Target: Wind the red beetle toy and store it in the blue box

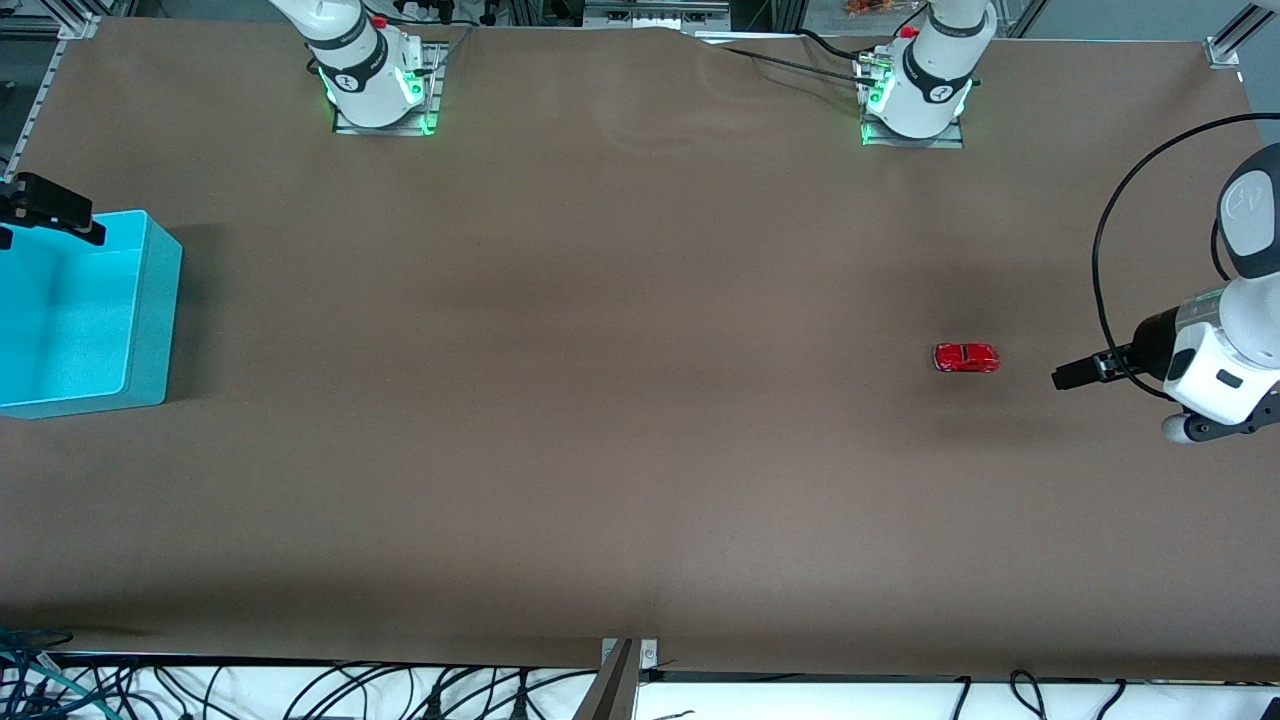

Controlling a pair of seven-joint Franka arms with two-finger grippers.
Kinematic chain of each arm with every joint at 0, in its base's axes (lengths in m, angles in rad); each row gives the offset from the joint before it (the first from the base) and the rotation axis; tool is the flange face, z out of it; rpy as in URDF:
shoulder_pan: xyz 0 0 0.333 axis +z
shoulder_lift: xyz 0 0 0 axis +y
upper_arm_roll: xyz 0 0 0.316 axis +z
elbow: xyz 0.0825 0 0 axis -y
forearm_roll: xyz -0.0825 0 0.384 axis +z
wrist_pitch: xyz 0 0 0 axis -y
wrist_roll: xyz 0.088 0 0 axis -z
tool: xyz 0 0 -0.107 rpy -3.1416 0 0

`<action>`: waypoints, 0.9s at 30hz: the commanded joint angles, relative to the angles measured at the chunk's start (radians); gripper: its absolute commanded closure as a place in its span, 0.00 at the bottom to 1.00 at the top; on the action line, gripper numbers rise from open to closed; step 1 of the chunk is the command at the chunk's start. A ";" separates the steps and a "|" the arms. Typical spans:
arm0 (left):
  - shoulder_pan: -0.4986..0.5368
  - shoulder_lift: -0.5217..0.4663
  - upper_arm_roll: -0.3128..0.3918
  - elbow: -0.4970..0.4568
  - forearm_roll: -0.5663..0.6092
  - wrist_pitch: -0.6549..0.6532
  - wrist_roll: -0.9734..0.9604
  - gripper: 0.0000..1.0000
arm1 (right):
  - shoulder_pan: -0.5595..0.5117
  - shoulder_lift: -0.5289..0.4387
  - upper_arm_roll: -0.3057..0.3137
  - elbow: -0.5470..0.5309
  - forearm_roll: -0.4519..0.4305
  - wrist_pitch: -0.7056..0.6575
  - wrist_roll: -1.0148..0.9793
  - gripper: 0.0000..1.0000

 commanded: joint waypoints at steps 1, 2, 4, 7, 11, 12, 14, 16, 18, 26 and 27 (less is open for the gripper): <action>0.004 -0.005 0.005 -0.007 -0.030 0.007 0.024 0.00 | -0.006 -0.002 -0.004 0.011 0.012 -0.007 -0.016 0.00; 0.004 -0.002 0.005 -0.007 -0.030 0.007 0.026 0.00 | -0.008 -0.001 -0.004 0.016 0.011 -0.010 -0.016 0.00; 0.004 0.001 0.003 -0.007 -0.030 0.007 0.026 0.00 | -0.008 0.001 -0.005 0.017 0.011 -0.010 -0.020 0.00; 0.004 0.001 0.005 -0.007 -0.030 0.007 0.026 0.00 | -0.006 0.001 -0.004 0.017 0.009 -0.010 -0.023 0.00; 0.004 0.001 0.003 -0.007 -0.030 0.007 0.020 0.00 | -0.008 0.001 -0.004 0.017 0.009 -0.010 -0.023 0.00; 0.004 0.001 0.005 -0.007 -0.030 0.007 0.015 0.00 | -0.008 0.001 -0.005 0.017 0.009 -0.010 -0.023 0.00; 0.002 0.001 0.005 -0.007 -0.028 0.007 0.011 0.00 | -0.008 0.001 -0.005 0.017 0.009 -0.010 -0.023 0.00; 0.002 0.001 0.003 -0.007 -0.028 0.007 0.009 0.00 | -0.008 0.001 -0.005 0.017 0.009 -0.011 -0.023 0.00; 0.004 0.001 0.005 -0.007 -0.028 0.007 0.003 0.00 | -0.006 0.001 -0.005 0.017 0.009 -0.013 -0.023 0.00; 0.004 0.016 0.005 -0.010 -0.027 0.008 -0.251 0.00 | -0.008 0.001 -0.005 0.017 0.012 -0.010 -0.023 0.00; 0.004 0.019 0.005 -0.010 -0.027 0.007 -0.290 0.00 | -0.006 0.001 -0.005 0.017 0.009 -0.010 -0.023 0.00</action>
